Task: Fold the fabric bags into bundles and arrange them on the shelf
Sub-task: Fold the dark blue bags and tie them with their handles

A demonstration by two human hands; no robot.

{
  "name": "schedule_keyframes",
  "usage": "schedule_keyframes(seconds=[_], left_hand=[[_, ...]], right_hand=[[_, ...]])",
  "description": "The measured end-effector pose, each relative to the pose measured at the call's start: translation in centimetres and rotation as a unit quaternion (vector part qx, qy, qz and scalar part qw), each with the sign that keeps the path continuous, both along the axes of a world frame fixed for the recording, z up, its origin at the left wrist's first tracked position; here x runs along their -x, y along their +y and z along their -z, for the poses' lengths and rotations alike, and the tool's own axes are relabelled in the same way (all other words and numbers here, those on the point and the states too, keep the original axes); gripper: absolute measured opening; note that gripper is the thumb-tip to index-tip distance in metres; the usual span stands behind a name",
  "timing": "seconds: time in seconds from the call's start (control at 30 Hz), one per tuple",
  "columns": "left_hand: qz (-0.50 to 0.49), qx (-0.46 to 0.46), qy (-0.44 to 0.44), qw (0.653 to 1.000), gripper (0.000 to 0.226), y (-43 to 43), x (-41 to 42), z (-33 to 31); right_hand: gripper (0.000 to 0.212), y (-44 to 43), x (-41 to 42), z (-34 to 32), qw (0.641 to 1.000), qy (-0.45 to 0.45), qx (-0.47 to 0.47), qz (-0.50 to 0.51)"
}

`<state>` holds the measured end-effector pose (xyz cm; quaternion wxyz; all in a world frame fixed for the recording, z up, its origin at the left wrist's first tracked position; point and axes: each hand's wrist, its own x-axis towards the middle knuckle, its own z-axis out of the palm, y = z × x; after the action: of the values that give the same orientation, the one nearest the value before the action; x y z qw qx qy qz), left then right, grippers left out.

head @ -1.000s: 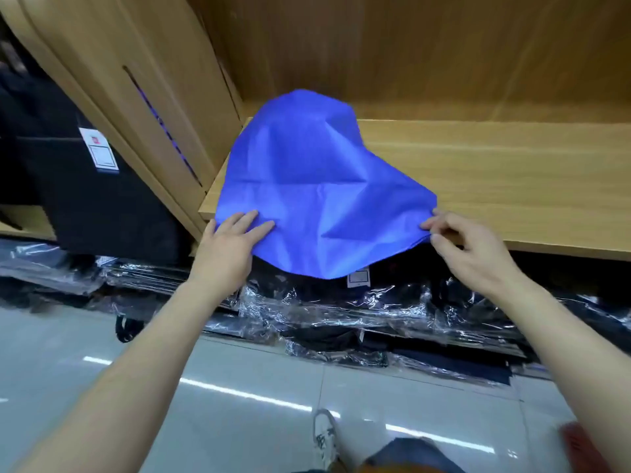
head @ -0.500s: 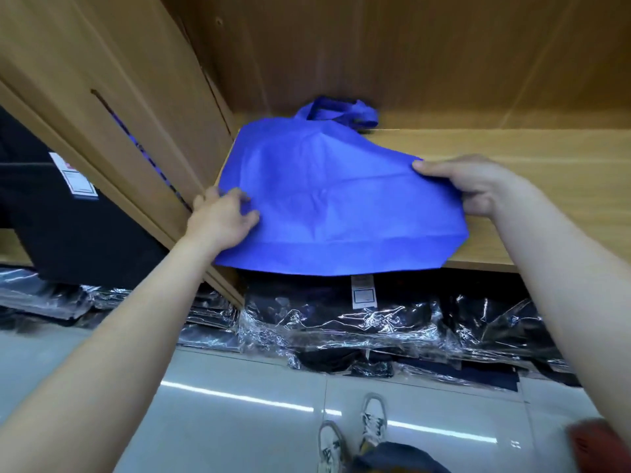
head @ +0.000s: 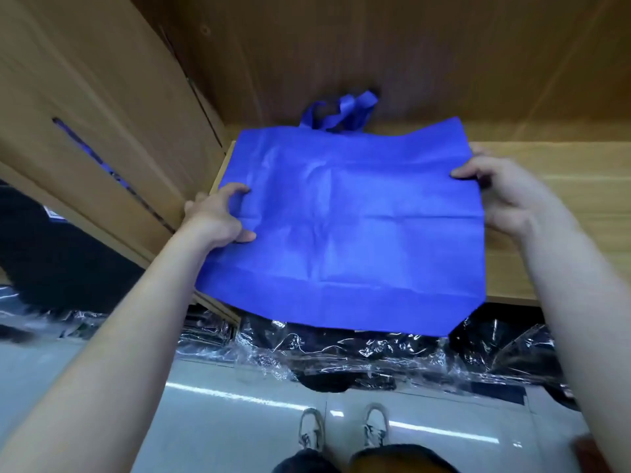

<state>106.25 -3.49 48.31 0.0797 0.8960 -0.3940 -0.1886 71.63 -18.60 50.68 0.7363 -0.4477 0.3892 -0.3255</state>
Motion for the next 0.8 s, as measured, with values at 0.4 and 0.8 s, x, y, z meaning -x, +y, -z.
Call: schedule_keyframes(seconds=[0.4,0.8], left_hand=[[0.215,0.120,-0.078,0.966,0.068,2.8,0.6,0.4],[0.439,-0.019,0.057,0.897,0.100,7.5,-1.9,1.2]], right_hand=[[0.040,-1.2,-4.3,0.4,0.853,0.141,0.399,0.305],[0.084,6.0,-0.4,2.9,0.846,0.414,0.329,-0.066]])
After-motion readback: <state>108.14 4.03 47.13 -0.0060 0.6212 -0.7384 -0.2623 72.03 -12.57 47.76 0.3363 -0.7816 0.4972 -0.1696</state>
